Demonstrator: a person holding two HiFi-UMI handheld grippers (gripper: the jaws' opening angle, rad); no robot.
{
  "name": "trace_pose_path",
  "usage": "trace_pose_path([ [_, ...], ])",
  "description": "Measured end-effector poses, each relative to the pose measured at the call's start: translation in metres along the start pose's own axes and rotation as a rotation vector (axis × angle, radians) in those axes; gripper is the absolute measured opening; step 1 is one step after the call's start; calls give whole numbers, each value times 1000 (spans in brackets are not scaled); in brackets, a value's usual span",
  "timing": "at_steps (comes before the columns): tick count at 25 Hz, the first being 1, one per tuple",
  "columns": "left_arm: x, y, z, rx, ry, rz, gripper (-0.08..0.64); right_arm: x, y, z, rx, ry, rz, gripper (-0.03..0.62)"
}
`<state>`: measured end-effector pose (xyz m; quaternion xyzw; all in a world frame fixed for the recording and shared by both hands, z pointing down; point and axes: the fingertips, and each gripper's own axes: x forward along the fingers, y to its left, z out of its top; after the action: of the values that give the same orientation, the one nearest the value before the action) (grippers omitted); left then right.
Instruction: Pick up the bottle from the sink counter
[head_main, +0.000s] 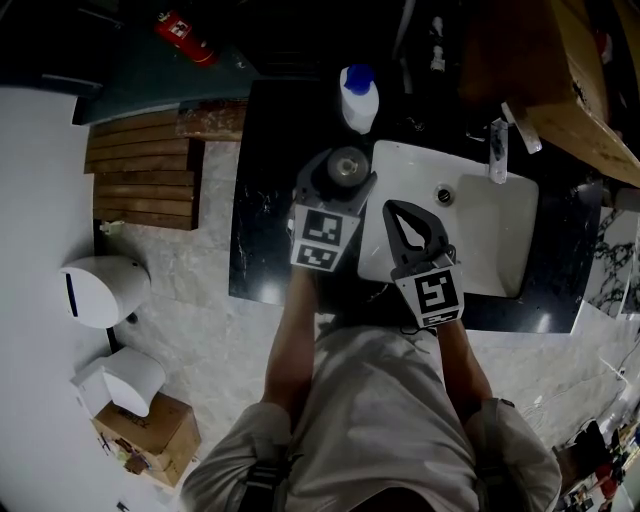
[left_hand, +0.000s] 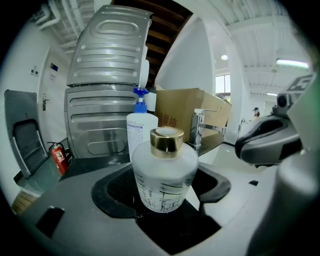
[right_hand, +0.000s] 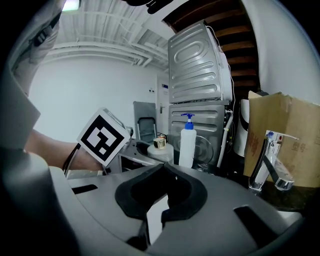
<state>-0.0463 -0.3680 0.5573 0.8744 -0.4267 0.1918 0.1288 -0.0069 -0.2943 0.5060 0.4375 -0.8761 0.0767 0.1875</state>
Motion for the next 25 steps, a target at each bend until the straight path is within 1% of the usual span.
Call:
trace_pose_path([
  [8, -24, -3, 21, 11, -36, 7, 327, -12, 1, 21, -32, -41, -12, -5],
  [14, -52, -5, 46, 13, -93, 10, 328, -22, 2, 44, -44, -77, -34, -5],
  [19, -75, -8, 67, 30, -135, 15, 328, -31, 6, 66, -86, -121, -36, -5],
  [25, -103, -12, 85, 68, -164, 23, 328, -43, 12, 84, -66, -152, -39, -5],
])
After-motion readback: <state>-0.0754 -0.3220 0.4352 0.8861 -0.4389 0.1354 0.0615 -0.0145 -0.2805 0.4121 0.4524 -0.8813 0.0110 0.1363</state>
